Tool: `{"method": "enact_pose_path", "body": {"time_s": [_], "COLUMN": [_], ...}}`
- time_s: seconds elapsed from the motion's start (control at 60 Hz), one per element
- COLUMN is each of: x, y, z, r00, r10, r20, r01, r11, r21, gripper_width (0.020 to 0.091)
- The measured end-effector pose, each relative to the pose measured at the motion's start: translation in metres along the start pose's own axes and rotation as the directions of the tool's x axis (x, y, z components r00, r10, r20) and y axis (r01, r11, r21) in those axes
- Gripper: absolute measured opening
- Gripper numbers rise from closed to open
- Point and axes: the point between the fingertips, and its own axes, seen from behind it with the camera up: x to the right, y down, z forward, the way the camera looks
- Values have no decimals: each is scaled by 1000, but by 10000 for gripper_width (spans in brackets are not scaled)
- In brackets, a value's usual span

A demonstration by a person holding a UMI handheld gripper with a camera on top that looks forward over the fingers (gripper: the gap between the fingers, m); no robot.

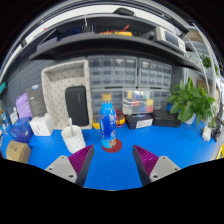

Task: Pour water

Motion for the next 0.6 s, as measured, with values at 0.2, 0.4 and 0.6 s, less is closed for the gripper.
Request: {"method": "enact_pose_path", "body": {"time_s": [0.2,0.4,0.6], "x": [-13,-27,-30], "y": [-32,-52,-59], "z": [-53,-87,-98], "r00": [1000,999,999], "r10": [-18,-32,-26], "r20": [7,31,33], "r01": [18,29,22], "r11": [999,996,994], "r21": [32,80,110], "gripper_width": [787,794,793]}}
